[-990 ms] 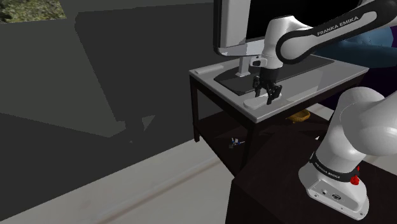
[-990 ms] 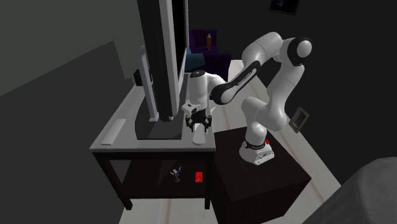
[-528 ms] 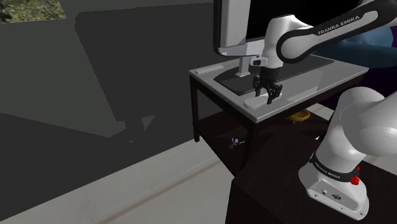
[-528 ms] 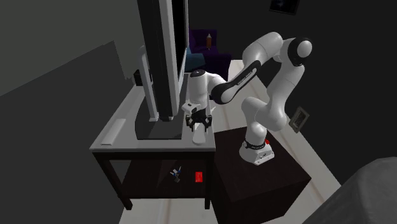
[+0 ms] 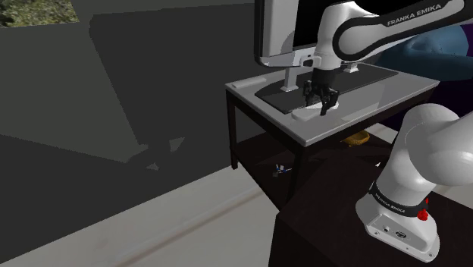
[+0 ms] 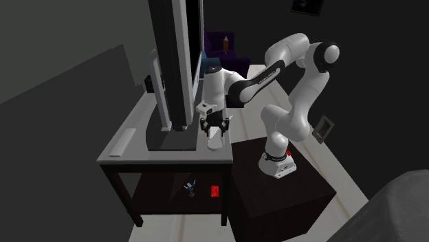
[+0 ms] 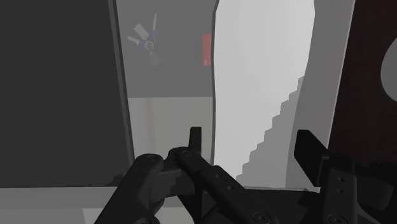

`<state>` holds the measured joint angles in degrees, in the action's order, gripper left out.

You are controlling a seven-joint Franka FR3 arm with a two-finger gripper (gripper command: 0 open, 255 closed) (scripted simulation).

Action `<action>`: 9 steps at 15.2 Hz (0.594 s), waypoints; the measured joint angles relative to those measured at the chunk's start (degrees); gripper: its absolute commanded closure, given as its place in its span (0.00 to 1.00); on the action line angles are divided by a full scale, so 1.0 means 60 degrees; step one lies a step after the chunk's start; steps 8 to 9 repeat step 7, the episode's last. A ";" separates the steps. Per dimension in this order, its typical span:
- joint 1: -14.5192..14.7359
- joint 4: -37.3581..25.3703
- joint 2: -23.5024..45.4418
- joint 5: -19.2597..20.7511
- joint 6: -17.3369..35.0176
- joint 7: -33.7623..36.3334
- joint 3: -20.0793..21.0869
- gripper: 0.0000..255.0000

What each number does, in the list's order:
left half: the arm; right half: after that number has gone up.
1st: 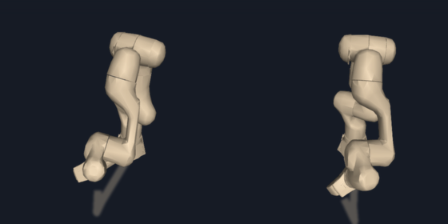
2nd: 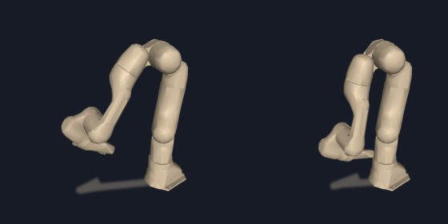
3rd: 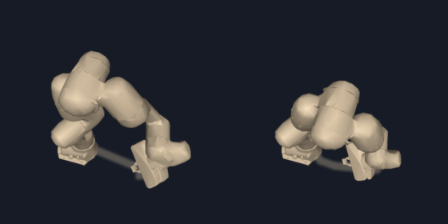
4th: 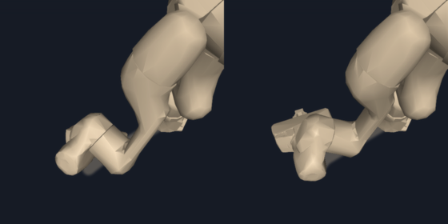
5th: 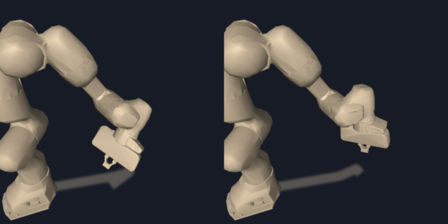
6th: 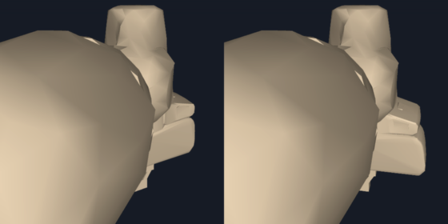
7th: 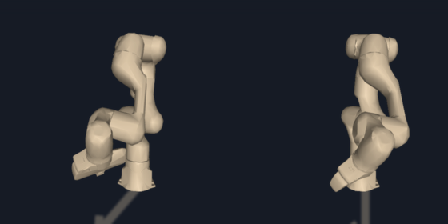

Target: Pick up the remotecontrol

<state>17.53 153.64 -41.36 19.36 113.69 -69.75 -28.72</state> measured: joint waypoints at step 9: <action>0.0050 -0.0658 -0.0297 -0.0219 -0.0958 0.0003 0.0306 1.00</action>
